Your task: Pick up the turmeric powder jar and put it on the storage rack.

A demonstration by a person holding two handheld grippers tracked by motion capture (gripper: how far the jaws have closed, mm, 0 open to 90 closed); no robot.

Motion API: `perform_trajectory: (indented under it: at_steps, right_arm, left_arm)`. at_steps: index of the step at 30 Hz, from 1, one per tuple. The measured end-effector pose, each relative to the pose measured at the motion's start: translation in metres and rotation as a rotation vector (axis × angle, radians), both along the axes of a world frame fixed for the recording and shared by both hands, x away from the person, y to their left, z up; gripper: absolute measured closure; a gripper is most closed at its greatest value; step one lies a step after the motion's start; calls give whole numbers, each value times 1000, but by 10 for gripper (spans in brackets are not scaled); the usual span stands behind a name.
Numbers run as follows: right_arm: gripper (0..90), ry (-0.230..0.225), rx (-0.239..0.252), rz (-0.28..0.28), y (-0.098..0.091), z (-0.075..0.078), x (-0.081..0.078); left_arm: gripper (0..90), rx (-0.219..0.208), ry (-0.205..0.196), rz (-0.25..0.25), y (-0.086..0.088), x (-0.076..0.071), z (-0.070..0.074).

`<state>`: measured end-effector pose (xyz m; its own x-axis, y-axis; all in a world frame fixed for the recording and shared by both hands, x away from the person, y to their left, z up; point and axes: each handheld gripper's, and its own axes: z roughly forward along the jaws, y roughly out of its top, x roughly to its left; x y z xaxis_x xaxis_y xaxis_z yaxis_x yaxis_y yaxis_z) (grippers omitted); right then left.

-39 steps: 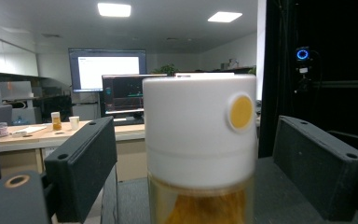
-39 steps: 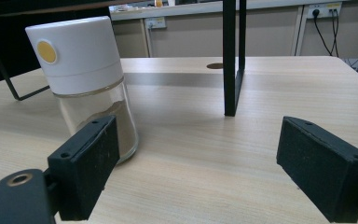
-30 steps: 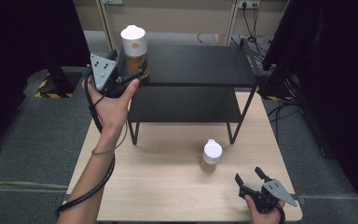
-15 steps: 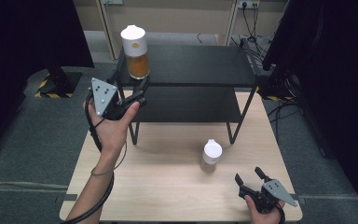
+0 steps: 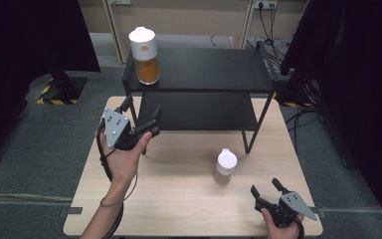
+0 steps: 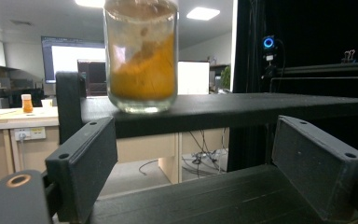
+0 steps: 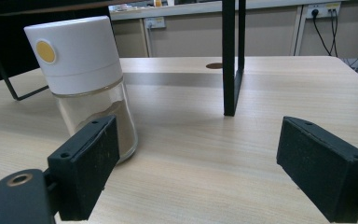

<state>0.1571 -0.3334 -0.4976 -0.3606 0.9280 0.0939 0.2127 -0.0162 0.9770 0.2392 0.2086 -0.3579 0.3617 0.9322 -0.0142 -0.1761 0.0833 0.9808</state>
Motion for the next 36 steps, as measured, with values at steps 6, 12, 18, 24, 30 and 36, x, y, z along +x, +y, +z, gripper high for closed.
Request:
perform_trajectory:
  at_steps: [6, 12, 18, 24, 30, 36]
  right_arm:
    - [135, -1, 0, 0, 0, 0, 0]
    - [135, -1, 1, 0, 0, 0, 0]
    - [135, 2, -1, -1, 0, 0, 0]
    - [135, 3, 0, -2, 0, 0, 0]
    - [135, 1, 3, -2, 0, 0, 0]
    - [135, 0, 0, -1, 0, 0, 0]
  left_arm:
    - [134, -5, 9, -30, 2, -7, -22]
    - [131, -7, 24, -36, 9, -18, -46]
    - [129, -10, 48, -61, 17, -22, -66]
    - [128, -7, 60, -60, 21, -26, -82]
    - [128, 0, 89, -57, 23, -30, -96]
    - [128, -2, 106, -44, 28, -36, -112]
